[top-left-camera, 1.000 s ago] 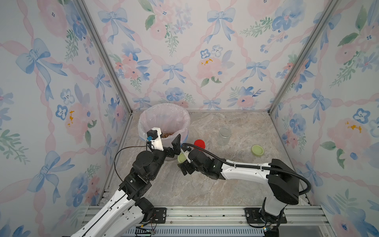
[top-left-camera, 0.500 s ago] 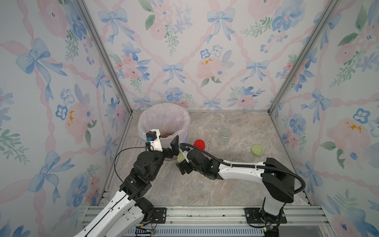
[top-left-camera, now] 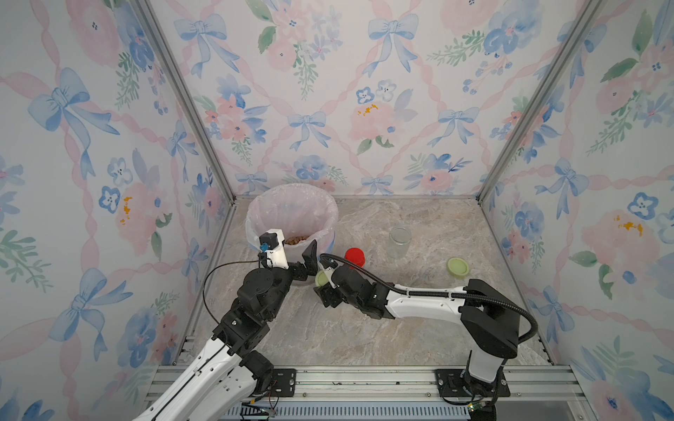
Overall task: Empty moldy peanuts from jars
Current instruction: Pick up the jar from the center of the board.
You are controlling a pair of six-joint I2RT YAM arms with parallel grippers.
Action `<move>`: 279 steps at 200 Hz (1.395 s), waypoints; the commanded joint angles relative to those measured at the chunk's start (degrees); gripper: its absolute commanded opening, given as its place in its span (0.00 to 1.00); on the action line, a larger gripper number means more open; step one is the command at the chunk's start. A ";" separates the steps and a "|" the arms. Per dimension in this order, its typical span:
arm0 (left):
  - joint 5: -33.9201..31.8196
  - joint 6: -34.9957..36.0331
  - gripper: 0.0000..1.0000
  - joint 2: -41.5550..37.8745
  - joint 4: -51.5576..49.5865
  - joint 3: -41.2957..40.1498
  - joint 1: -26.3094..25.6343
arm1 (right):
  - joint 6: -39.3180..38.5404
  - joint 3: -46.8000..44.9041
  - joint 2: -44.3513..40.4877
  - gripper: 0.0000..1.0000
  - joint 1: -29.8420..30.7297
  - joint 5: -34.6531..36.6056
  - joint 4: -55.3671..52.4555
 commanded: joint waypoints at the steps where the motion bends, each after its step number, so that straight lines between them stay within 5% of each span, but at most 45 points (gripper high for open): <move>1: 0.79 -0.53 0.98 0.39 0.72 -0.41 0.42 | 0.76 -0.20 1.26 0.67 -0.40 0.35 0.70; 27: 0.45 -0.40 0.98 0.28 0.77 -0.67 0.46 | 0.81 -0.28 1.31 0.54 -0.47 0.25 1.00; 94: -5.41 -1.48 0.98 -3.47 1.17 -1.57 0.50 | 0.81 -1.44 -3.57 0.48 -0.32 0.86 -0.58; 241: 6.43 3.32 0.98 -0.09 3.70 3.30 0.51 | -0.75 0.71 -23.25 0.45 0.05 5.22 -16.24; 279: 14.72 8.63 0.98 0.55 9.72 2.37 0.49 | 0.55 3.82 -30.24 0.45 -3.12 5.27 -25.60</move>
